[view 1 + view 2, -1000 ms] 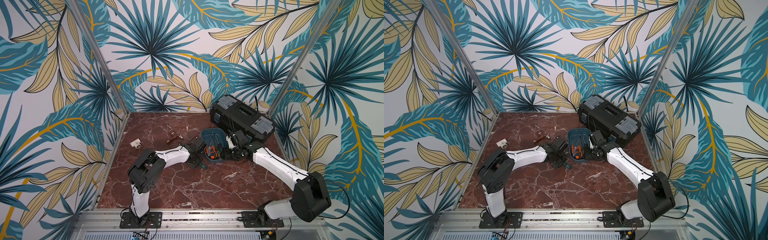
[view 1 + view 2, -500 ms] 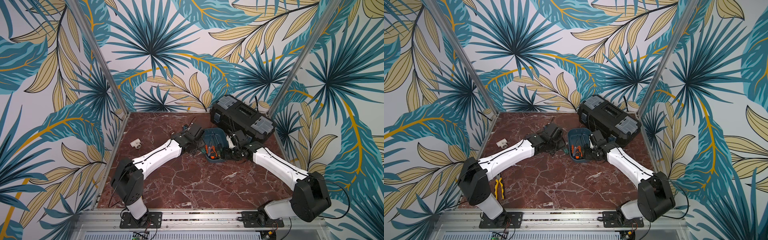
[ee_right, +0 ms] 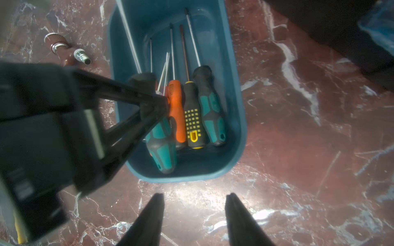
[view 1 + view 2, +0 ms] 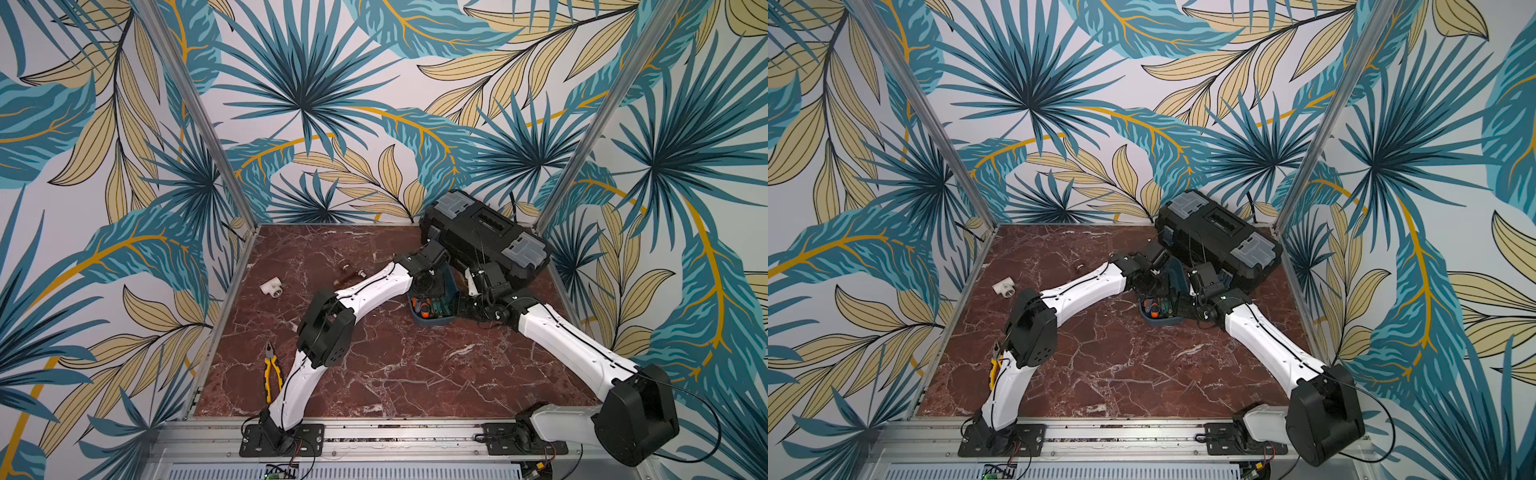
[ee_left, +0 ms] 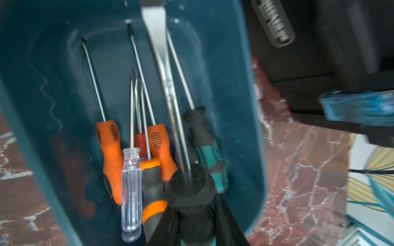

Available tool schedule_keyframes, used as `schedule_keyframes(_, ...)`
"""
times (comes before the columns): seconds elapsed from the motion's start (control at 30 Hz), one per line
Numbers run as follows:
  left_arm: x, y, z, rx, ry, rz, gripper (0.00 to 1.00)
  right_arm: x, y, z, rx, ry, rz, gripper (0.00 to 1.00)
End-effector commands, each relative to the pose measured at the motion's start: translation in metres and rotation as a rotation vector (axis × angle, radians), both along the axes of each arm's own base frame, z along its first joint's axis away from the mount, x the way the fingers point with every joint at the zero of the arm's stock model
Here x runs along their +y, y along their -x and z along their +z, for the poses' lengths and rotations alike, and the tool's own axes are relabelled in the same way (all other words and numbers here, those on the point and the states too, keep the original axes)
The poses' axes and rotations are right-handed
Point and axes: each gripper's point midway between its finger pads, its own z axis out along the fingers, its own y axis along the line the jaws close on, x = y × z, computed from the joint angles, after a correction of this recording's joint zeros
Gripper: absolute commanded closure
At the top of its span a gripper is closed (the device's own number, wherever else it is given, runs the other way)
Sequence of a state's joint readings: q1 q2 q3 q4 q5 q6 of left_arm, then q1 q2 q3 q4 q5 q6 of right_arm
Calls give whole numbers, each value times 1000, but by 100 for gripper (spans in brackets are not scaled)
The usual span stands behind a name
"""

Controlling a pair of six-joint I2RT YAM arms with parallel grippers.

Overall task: Put the screwdriver on the desktop into the storage box
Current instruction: Place the screwdriver in the storage box.

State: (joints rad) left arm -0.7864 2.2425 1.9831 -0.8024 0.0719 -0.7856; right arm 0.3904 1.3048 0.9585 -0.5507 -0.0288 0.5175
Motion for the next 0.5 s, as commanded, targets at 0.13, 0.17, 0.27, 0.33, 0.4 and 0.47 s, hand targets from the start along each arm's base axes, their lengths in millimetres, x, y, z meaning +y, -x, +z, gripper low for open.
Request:
schedule_keyframes(0.13,-10,-12,-2,-1,3,14,85,-9,10,-8,21,-8,-63,48)
schedule_keyframes(0.17,-11,-14,-6,9,2,26,83,-10,11,-8,19,-9,-65,48)
schedule_keyframes(0.27,-13,-16,-13,30,12,58,72,-9,10,2,0,-22,-70,48)
schedule_keyframes(0.33,-14,-18,-13,30,20,69,64,-10,9,11,-22,-30,-74,48)
schedule_keyframes(0.4,-16,-19,-9,19,29,71,56,-11,8,21,-47,-32,-72,48)
schedule_keyframes(0.47,-18,-21,-3,1,39,61,49,-12,7,29,-65,-26,-68,47)
